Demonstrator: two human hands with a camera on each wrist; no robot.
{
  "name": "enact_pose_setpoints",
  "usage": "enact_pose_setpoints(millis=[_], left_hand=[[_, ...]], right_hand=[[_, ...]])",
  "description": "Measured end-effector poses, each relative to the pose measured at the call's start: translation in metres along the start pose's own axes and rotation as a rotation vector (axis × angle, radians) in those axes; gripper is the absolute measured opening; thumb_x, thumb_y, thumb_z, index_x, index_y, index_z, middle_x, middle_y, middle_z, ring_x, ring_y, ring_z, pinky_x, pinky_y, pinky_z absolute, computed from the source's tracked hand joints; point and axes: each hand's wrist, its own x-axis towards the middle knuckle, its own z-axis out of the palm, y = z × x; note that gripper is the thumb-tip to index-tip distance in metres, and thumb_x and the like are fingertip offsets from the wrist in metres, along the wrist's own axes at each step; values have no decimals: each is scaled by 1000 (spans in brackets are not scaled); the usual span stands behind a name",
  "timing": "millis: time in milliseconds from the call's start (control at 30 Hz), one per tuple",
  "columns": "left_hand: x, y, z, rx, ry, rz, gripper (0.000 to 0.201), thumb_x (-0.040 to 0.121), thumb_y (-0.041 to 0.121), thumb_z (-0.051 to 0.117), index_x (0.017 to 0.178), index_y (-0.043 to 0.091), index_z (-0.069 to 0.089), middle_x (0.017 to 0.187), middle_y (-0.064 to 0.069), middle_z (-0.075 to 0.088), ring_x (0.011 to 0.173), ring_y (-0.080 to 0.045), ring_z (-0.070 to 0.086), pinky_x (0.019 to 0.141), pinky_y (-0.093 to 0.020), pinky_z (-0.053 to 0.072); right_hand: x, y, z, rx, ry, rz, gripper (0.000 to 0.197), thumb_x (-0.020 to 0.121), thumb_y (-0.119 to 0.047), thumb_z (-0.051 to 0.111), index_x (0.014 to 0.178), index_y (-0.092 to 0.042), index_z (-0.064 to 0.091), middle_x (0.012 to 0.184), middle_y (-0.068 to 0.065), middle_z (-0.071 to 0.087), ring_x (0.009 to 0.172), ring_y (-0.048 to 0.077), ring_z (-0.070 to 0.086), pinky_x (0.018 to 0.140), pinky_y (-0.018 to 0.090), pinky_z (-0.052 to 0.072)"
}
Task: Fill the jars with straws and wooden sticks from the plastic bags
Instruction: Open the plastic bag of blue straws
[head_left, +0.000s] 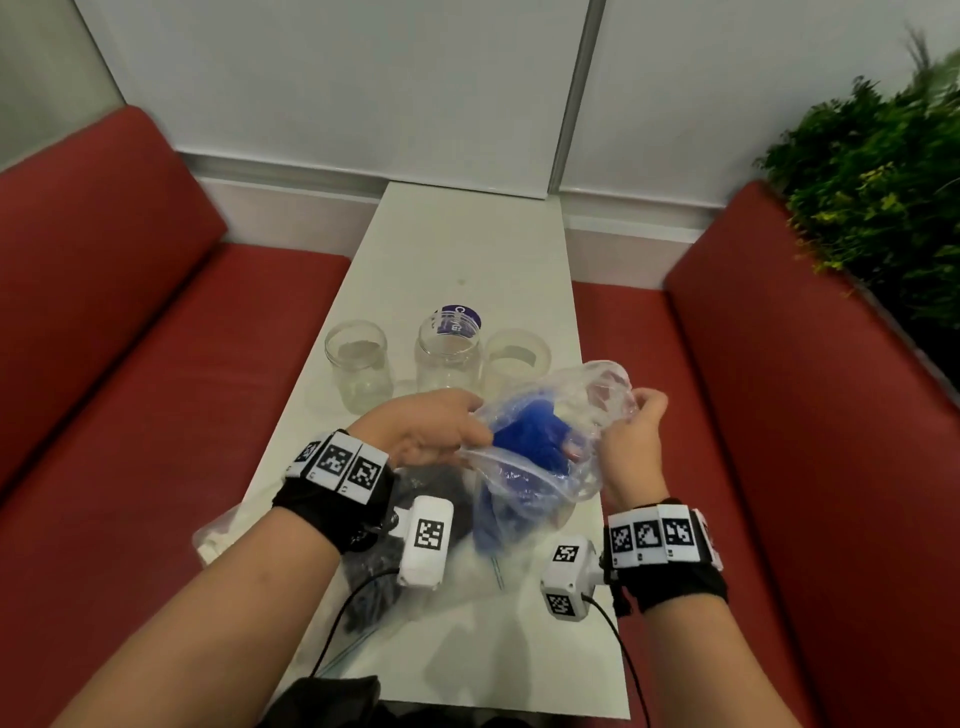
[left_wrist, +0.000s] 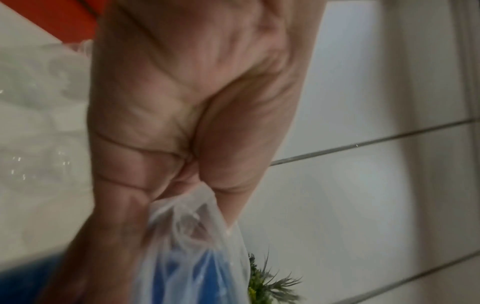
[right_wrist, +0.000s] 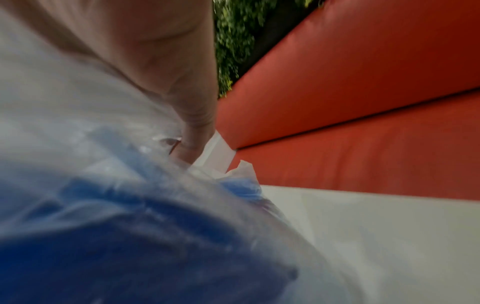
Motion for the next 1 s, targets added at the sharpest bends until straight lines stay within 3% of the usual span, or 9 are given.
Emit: enact_pose_setpoints(millis=[100,200,367,533,633,733,867,933,1000], left_hand=[[16,-7,7,-182,135,41,16,85,-12,54,96,-8,64,85,-12,68,68,-19,68,56,-24,54],[32,-20,27,-444,108,-48,18,94,-2,53,110,-3,60,93,-13,63,69,-21,68,56,-32,57],[49,-11,42,-273,-13,-31,56,85,72,52,119,29,67,113,-8,72,102,-31,70,80,-43,58],[66,-13,55,-298,233,-84,62,96,57,47,115,1,66,109,-22,69,94,-36,68,90,-49,56],[70,-15,61,-305,254,-66,58,96,56,48,107,2,69,97,-18,71,90,-35,69,91,-48,55],[74,-13,64,-202,297,31,51,94,53,53,101,7,72,94,-15,74,85,-33,72,81,-42,57],[83,-29,74,-115,245,-42,40,100,34,49,118,0,59,99,-20,62,84,-31,60,81,-47,52],[81,-27,74,-158,234,-64,44,101,37,47,122,-1,56,108,-22,66,89,-34,63,86,-49,53],[73,-20,68,-141,207,-82,55,99,49,47,122,1,58,111,-21,69,93,-33,68,88,-48,57]], right_hand=[[6,13,-9,-126,-126,-63,58,99,-4,38,134,-50,41,116,5,60,100,25,61,87,35,50],[0,34,-7,-280,-366,-17,53,98,-4,38,121,-46,61,125,4,67,116,29,61,106,50,47],[7,23,-18,-235,-432,7,26,97,-25,42,94,-24,68,101,6,71,101,30,67,96,56,52],[3,42,-17,-275,-376,44,30,103,-24,41,80,-19,59,85,-2,57,90,22,55,85,38,43],[6,53,-23,-238,-153,27,39,99,-33,43,62,-24,48,64,-6,50,67,20,47,64,32,38],[6,54,-28,-170,40,43,49,91,-50,42,48,-24,44,46,-13,43,56,17,41,58,32,36],[4,63,-27,-355,-102,268,52,104,-50,38,68,-17,58,81,7,67,88,32,63,100,52,45],[12,58,-31,-394,-96,278,54,104,-52,37,75,-11,58,97,16,70,99,37,64,104,53,44],[16,53,-33,-421,-52,251,58,103,-53,36,70,-10,56,90,13,68,93,35,62,101,51,46]])
